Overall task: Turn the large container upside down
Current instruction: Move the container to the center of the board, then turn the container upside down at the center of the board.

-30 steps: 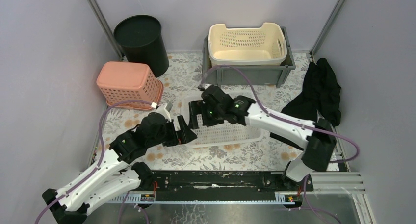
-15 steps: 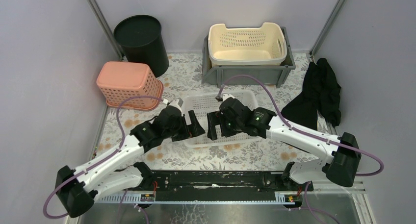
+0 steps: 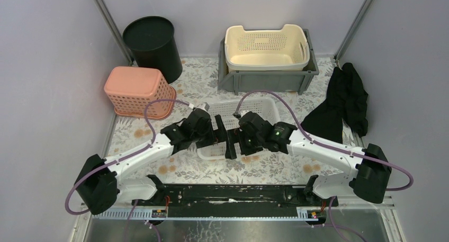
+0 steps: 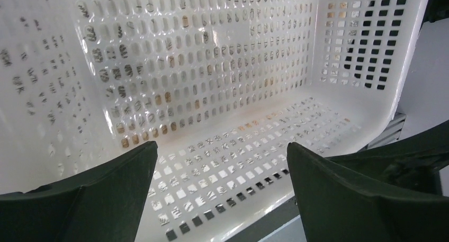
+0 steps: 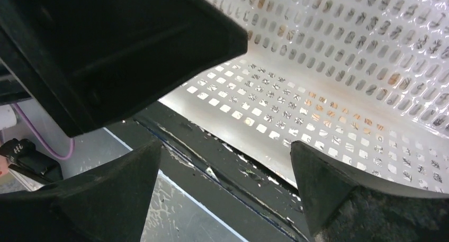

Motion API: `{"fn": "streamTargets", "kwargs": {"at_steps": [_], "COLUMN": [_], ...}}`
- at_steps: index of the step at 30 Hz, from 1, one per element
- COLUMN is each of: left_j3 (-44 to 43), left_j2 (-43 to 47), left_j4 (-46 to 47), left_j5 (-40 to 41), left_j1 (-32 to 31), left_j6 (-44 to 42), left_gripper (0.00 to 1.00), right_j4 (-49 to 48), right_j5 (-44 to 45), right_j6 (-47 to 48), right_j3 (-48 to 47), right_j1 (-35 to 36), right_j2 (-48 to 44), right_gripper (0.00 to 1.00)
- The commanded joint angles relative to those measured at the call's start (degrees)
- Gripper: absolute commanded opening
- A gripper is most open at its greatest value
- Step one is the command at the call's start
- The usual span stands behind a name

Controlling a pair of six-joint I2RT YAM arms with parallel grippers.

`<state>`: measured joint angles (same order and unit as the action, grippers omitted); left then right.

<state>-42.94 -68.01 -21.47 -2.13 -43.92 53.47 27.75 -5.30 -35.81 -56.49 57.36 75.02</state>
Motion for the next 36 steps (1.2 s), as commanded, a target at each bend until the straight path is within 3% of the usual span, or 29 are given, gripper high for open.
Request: {"fn": "streamTargets", "kwargs": {"at_steps": [1, 14, 25, 36], "left_j3": [-1.06, 1.40, 1.16, 4.34], "left_j2": [-1.95, 1.87, 9.80, 17.09], "left_j4": [7.91, 10.21, 4.54, 2.21], "left_j5": [-1.65, 0.23, 4.41, 5.47], "left_j1": [-0.62, -6.10, -12.50, -13.80], "left_j6": [2.49, 8.72, 10.49, 11.03], "left_gripper": [1.00, 1.00, 1.00, 1.00], "right_j4": [-0.51, 3.96, 4.39, 4.53], "right_j5": [-2.59, -3.09, -1.76, -2.11], "right_j6": [-0.49, -0.46, -4.69, -8.12], "right_j3": [1.85, 3.81, 6.74, 9.26], "right_j1": [-0.01, -0.06, -0.01, -0.04], "right_j2": [-3.49, -7.81, -13.26, -14.92], "right_gripper": [0.99, 0.99, 0.99, 0.99]}}
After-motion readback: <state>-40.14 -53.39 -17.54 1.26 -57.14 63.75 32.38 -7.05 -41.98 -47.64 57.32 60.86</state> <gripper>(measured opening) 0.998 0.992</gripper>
